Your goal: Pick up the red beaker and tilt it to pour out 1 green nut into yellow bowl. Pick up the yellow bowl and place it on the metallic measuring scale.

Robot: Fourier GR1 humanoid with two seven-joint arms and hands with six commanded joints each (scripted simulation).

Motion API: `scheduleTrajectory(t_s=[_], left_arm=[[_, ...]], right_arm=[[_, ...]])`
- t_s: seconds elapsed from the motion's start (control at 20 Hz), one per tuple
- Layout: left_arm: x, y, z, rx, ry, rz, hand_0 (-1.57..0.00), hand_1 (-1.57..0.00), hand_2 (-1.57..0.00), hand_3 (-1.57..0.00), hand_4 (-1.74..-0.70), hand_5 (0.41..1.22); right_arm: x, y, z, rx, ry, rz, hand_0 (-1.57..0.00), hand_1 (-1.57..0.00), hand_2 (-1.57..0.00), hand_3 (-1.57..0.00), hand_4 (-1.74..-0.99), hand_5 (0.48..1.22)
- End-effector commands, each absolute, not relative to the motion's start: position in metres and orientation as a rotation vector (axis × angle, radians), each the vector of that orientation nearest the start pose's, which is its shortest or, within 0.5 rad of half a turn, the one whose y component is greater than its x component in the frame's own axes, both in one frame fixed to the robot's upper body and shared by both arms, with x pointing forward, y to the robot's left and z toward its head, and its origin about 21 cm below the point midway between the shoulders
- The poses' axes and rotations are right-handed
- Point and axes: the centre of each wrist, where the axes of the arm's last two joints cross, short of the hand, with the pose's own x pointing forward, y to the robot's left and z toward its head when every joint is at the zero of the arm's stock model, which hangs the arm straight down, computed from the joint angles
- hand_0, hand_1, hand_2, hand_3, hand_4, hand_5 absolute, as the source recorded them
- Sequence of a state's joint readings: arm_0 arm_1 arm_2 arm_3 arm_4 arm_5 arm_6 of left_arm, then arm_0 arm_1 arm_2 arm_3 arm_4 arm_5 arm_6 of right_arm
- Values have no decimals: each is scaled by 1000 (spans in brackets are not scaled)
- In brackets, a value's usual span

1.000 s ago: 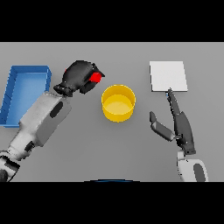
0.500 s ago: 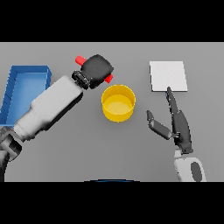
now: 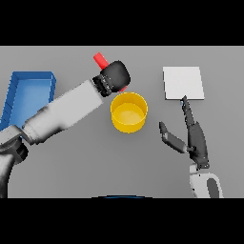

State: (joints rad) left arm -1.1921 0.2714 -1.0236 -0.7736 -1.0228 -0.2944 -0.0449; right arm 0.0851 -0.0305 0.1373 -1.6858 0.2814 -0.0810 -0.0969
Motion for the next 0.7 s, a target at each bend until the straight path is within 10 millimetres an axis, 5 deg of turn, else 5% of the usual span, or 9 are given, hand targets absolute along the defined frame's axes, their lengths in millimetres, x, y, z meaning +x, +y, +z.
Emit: scheduleTrajectory(t_s=[0.0,0.65], left_arm=[[410,55,111,-1311,1198,2830,-1571,-1571,-1571,-1571,-1734,1220],[402,19,111,-1291,742,2519,-1571,-1571,-1571,-1571,-1725,1221]], right_arm=[[227,-211,11,-214,-1716,253,1,1,1,1,-1179,635],[226,-213,11,-244,-1712,274,1,1,1,1,-1155,637]])
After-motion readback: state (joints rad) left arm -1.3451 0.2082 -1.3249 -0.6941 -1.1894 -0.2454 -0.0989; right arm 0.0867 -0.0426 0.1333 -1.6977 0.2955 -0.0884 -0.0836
